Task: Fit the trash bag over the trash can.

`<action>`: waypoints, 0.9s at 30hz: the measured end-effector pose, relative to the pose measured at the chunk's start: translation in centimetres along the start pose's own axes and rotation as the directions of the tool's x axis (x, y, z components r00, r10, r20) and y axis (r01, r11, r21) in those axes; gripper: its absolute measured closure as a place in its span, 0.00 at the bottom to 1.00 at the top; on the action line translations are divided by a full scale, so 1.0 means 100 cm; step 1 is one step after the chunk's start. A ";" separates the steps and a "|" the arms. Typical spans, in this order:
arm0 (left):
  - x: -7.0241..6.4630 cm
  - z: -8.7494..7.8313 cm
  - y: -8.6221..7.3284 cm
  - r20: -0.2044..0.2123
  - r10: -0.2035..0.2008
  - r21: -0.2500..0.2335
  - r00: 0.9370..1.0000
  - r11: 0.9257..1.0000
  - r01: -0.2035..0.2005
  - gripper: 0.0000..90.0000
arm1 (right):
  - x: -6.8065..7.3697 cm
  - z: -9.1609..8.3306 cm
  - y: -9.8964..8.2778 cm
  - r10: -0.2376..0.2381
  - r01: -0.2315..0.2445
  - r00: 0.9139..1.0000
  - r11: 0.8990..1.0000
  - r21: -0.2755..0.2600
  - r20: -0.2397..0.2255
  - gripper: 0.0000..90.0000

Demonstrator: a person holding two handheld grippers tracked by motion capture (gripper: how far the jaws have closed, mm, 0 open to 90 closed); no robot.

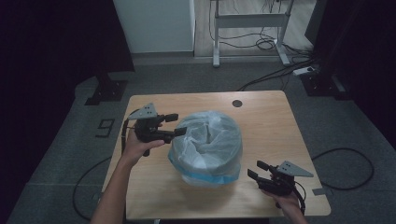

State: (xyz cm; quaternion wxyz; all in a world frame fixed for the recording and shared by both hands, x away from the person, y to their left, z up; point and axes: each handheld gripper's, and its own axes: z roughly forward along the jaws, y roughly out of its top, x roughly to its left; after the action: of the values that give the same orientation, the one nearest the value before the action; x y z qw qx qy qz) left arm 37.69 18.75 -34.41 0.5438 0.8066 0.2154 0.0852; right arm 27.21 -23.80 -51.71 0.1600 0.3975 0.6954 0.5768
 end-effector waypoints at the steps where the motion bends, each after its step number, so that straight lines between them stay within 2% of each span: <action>1: 0.001 0.004 0.003 0.010 0.000 0.005 1.000 1.000 0.000 0.35 | 0.000 0.000 0.000 0.001 -0.001 1.000 1.000 -0.001 -0.001 0.42; 5: 0.006 0.017 0.014 0.034 0.009 0.022 0.999 1.000 -0.010 0.35 | 0.000 0.001 0.000 0.003 -0.003 1.000 1.000 0.003 -0.003 0.42; 6: 0.009 0.027 0.023 0.063 0.010 0.032 0.998 0.999 -0.012 0.35 | 0.000 0.000 -0.001 0.004 -0.004 1.000 1.000 0.007 -0.003 0.42; 9: 0.014 0.042 0.035 0.104 0.011 0.056 0.994 0.998 -0.017 0.36 | 0.001 0.001 -0.002 0.005 -0.005 1.000 1.000 0.007 -0.005 0.43; 14: 0.014 0.067 0.048 0.158 0.035 0.136 0.987 0.989 -0.057 0.40 | 0.001 0.002 -0.002 0.005 -0.005 1.000 1.000 0.013 -0.009 0.42; 18: 0.012 0.084 0.051 0.173 0.045 0.182 0.984 0.980 -0.077 0.42 | 0.000 0.003 -0.003 0.005 -0.005 1.000 1.000 0.018 -0.006 0.42; 19: 0.012 0.084 0.051 0.173 0.045 0.182 0.984 0.980 -0.077 0.42 | 0.000 0.003 -0.003 0.005 -0.005 1.000 1.000 0.018 -0.006 0.42; 20: 0.012 0.092 0.050 0.173 0.046 0.210 0.984 0.974 -0.083 0.42 | 0.001 0.002 -0.004 0.006 -0.006 1.000 1.000 0.018 -0.006 0.42; 22: 0.012 0.099 0.047 0.181 0.045 0.234 0.983 0.968 -0.087 0.42 | 0.001 0.002 -0.003 0.008 -0.008 1.000 1.000 0.017 -0.006 0.43; 27: 0.006 0.113 0.046 0.199 0.058 0.294 0.978 0.949 -0.116 0.42 | 0.002 0.003 -0.003 0.007 -0.007 1.000 1.000 0.021 -0.009 0.43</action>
State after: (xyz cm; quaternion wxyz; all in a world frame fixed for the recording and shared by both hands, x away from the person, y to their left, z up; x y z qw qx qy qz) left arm 43.64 8.10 -34.67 0.4267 0.8938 0.1379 -0.0014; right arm 27.15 -23.47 -52.03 0.1508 0.3989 0.7007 0.5720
